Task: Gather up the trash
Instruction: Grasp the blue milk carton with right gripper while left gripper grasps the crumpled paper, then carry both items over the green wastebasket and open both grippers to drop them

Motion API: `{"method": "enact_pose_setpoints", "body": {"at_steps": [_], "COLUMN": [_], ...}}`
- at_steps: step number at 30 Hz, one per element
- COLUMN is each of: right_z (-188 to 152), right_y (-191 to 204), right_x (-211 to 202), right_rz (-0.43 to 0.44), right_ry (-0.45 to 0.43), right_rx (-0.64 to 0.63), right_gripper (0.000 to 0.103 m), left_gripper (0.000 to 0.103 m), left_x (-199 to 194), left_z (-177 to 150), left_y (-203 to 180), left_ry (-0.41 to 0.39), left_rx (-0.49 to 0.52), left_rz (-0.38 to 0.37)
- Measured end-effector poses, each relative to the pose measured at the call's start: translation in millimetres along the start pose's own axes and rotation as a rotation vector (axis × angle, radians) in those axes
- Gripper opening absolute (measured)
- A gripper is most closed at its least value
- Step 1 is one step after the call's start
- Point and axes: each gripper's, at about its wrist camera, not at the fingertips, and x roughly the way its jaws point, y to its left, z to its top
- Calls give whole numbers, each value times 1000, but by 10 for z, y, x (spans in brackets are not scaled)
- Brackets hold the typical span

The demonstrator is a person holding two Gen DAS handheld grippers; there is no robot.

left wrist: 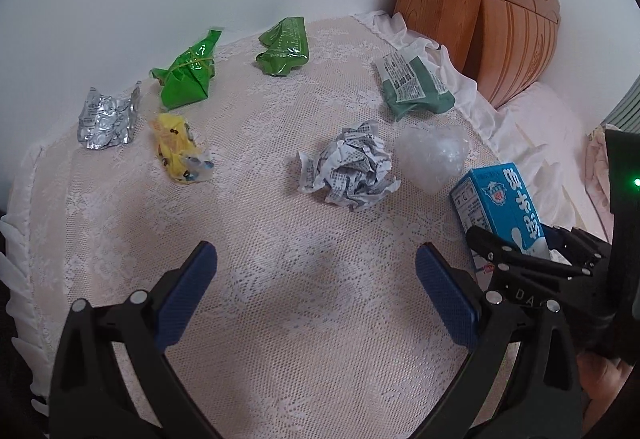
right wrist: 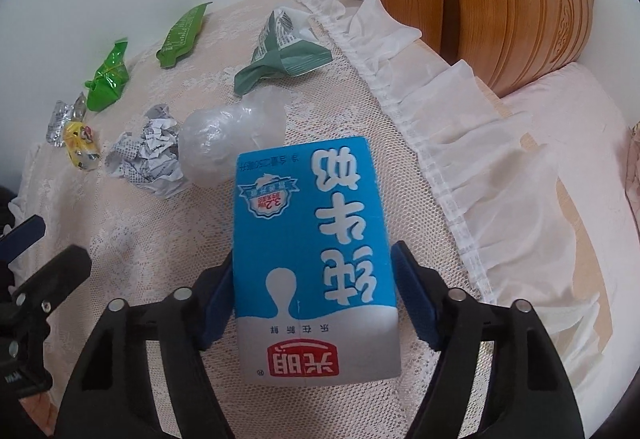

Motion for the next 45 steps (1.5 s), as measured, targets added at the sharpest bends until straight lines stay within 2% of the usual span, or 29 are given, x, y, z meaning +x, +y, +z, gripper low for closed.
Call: {"method": "enact_pose_setpoints", "body": {"at_steps": [6, 15, 17, 19, 21, 25, 32, 36, 40, 45], "right_z": [-53, -314, -377, -431, -498, -605, -769, -910, -1103, -1394], "right_y": [-53, -366, -407, -434, -461, -497, -485, -457, -419, -395], "right_x": [-133, -573, -607, -620, -630, -680, -820, -933, -1028, -1107], "right_rz": [37, 106, 109, 108, 114, 125, 140, 147, 160, 182], "right_ry": [-11, -74, -72, -63, -54, -47, -47, -42, -27, 2], "right_rx": [15, 145, 161, 172, 182, 188, 166, 140, 112, 74], "right_gripper": [67, 67, 67, 67, 67, 67, 67, 67, 67, 67], "left_gripper": [95, 94, 86, 71, 60, 49, 48, 48, 48, 48], "left_x": [175, 657, 654, 640, 631, 452, -70, -440, -686, -962], "left_z": [165, 406, 404, 387, 357, 264, -50, -451, -846, -1260], "left_y": [-66, -124, -125, -136, -159, -152, 43, 136, 193, 29], "left_ry": [0, 13, -19, -35, -27, -46, -62, -70, -18, 6], "left_rx": [-13, -61, -74, -74, -61, -48, -81, -66, -75, -57], "left_rz": [7, 97, 113, 114, 106, 111, 89, 104, 88, 49]}}
